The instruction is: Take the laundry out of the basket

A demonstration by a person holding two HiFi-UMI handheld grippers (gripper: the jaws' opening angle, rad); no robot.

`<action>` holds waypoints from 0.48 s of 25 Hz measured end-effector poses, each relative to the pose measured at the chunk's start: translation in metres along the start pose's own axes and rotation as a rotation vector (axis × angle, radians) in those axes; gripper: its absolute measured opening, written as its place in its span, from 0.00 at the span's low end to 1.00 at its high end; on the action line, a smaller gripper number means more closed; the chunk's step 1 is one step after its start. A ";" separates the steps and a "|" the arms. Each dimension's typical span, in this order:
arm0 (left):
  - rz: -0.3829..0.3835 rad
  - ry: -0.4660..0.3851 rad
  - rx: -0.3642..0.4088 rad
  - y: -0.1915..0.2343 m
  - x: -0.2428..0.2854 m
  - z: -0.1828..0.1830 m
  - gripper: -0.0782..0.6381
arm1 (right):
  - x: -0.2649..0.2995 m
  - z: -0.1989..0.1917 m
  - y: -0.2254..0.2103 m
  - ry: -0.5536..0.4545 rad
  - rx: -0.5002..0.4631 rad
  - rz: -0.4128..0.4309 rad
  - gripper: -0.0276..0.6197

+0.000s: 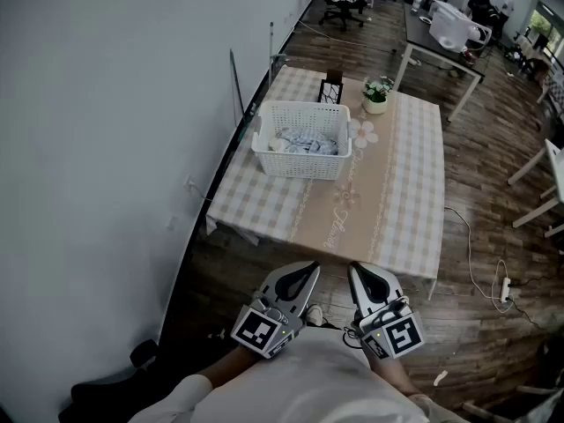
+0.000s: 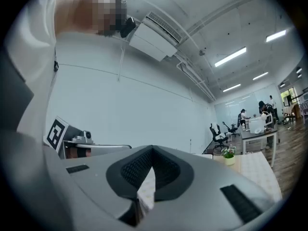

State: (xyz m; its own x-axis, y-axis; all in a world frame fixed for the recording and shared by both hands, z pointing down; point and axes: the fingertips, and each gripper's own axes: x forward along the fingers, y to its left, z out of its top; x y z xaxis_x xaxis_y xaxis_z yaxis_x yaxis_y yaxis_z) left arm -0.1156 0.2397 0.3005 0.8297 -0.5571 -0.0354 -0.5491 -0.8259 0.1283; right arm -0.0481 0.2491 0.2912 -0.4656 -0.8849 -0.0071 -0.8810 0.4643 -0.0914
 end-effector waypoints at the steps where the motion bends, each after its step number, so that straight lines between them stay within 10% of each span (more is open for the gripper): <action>1: 0.000 0.002 -0.004 -0.001 0.000 0.001 0.12 | -0.001 0.002 0.001 0.000 -0.003 0.000 0.05; 12: -0.006 -0.001 0.007 -0.006 0.002 -0.002 0.12 | -0.006 0.001 0.000 -0.001 -0.010 -0.020 0.06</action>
State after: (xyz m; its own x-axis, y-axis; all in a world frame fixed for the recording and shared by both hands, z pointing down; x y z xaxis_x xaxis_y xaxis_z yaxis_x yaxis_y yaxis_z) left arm -0.1106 0.2440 0.3018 0.8329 -0.5521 -0.0370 -0.5446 -0.8298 0.1216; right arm -0.0452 0.2543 0.2906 -0.4479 -0.8941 -0.0063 -0.8909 0.4469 -0.0812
